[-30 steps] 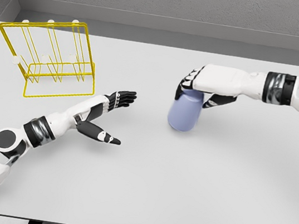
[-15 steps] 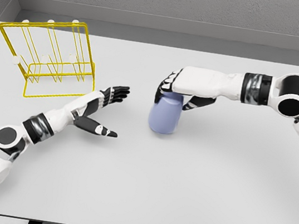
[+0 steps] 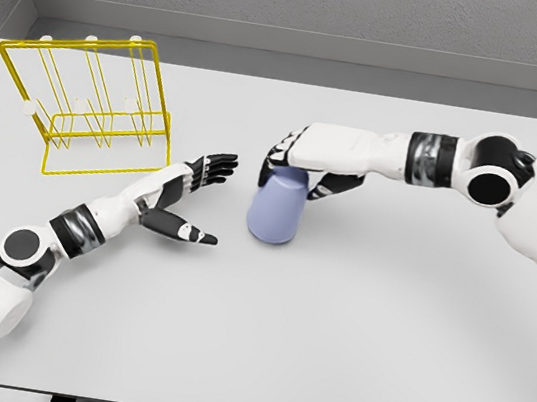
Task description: Place the cup on the cup holder with both arms
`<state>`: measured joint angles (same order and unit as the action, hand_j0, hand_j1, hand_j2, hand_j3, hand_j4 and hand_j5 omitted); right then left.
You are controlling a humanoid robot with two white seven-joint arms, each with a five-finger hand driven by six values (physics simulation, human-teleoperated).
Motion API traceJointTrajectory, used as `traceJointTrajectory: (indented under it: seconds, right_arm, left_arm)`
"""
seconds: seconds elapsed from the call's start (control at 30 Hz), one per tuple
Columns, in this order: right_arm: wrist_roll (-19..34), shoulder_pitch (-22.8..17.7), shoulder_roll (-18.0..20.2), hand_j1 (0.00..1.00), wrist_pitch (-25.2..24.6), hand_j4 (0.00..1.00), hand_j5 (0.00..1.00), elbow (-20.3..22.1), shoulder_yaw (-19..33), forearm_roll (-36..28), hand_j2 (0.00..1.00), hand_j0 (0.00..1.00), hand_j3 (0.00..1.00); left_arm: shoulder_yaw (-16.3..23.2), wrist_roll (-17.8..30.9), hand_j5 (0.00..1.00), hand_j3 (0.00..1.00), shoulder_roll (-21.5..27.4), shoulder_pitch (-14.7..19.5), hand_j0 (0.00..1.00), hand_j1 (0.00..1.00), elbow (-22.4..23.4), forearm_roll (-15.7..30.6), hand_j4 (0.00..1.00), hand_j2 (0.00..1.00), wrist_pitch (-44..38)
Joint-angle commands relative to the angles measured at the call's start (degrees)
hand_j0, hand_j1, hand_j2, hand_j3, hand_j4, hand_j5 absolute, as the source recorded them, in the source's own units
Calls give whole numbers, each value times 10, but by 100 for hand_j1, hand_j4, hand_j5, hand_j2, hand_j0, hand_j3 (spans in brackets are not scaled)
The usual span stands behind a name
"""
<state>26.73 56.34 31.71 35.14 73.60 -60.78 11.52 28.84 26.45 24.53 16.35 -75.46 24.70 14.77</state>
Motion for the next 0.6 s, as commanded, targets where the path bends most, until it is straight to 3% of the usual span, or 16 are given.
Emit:
traceJointTrajectory:
  seconds: [0.0, 0.13, 0.23, 0.27, 0.57]
  right_arm:
    - [0, 0, -5, 64, -1, 64, 64, -2, 0, -4, 64, 64, 64]
    - [0, 0, -17, 68, -1, 68, 68, -9, -5, -2, 68, 68, 68]
    - [-1, 0, -20, 95, -1, 95, 95, -16, -4, -3, 95, 95, 95]
    - [-2, 0, -20, 100, -1, 100, 100, -16, -4, -3, 100, 100, 100]
    - [-2, -4, -12, 100, -1, 100, 100, -16, 0, -4, 100, 100, 100]
  left_arm:
    - [0, 0, 100, 100, 0, 0, 100, 100, 0, 3, 100, 100, 0]
    - [0, 0, 100, 100, 0, 0, 100, 100, 0, 3, 100, 100, 0]
    - [0, 0, 100, 100, 0, 0, 100, 100, 0, 3, 100, 100, 0]
    - [0, 0, 100, 100, 2, -1, 100, 100, 0, 3, 100, 100, 0]
    - [-16, 2, 100, 100, 3, -4, 100, 100, 0, 3, 100, 100, -2]
